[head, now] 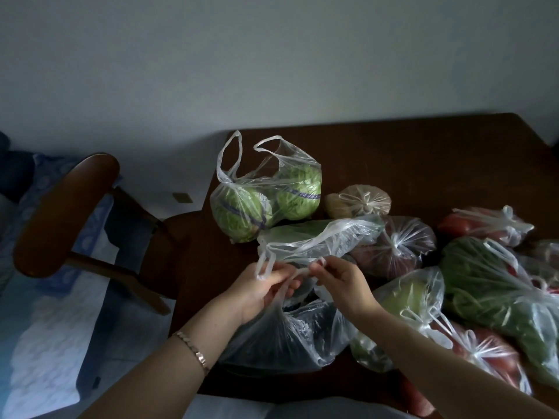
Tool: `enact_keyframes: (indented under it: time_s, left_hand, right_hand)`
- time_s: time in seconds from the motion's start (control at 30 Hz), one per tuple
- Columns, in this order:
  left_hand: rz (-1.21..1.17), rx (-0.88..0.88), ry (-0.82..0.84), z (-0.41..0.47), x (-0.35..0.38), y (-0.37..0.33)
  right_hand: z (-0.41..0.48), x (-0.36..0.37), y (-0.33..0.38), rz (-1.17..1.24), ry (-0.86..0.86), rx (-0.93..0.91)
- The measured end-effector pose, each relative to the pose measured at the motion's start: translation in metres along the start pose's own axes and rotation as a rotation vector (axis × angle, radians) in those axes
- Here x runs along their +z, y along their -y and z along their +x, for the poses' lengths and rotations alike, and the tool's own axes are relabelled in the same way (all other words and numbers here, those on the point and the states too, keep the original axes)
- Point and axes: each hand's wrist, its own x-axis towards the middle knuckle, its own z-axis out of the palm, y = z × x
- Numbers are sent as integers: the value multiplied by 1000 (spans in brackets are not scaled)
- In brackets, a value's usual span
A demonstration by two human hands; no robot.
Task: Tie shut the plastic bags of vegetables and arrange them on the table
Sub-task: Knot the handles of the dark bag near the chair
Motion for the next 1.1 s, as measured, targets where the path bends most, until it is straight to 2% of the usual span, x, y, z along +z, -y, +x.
enact_keyframes:
  time_s: [0.1,0.2,0.3,0.37,0.43,0.57,0.63,0.7,0.77,0.83,0.93,0.97,1.03,1.1]
  left_hand:
    - [80,35,-85,-2,-5,0]
    - [-240,-81,-157,4,-15,1]
    - [-475,-245,-135,7,-33,6]
    - [-522,-257,-181,12,-49,8]
    - [-464,-271,-297,18,-68,16]
    - [-173,-369,-463,27,-93,46]
    - [86,-324,-512,30,-88,56]
    - [594,-106,-590,27,-73,58]
    - [908,248,-618,20,-60,62]
    - [1095,406,-521,18,-52,75]
    - [1543,314,-203,21,-50,100]
    - [1662,340,-158,25,-49,106]
    - [1732,356,-72,29,-45,107]
    - [1716,286,-44,31,-44,106]
  right_hand:
    - [1,-1,6,122,33,46]
    - [1,-2,12,380,9,91]
    - [2,-4,2,549,-31,220]
    - [5,-10,-8,431,-48,274]
    - [8,-22,-26,94,-47,241]
    - [11,-40,-60,-579,-18,352]
    - [9,-38,-62,-813,8,364]
    - [7,-33,-63,-944,-15,230]
    - [7,-27,-67,-936,-25,36]
    - [11,-20,-70,-920,45,-35]
    - [17,-7,-77,-1105,184,-214]
    - [17,-3,-81,-1187,227,-275]
    - [21,7,-86,-1300,316,-309]
    - [21,13,-85,-1355,372,-240]
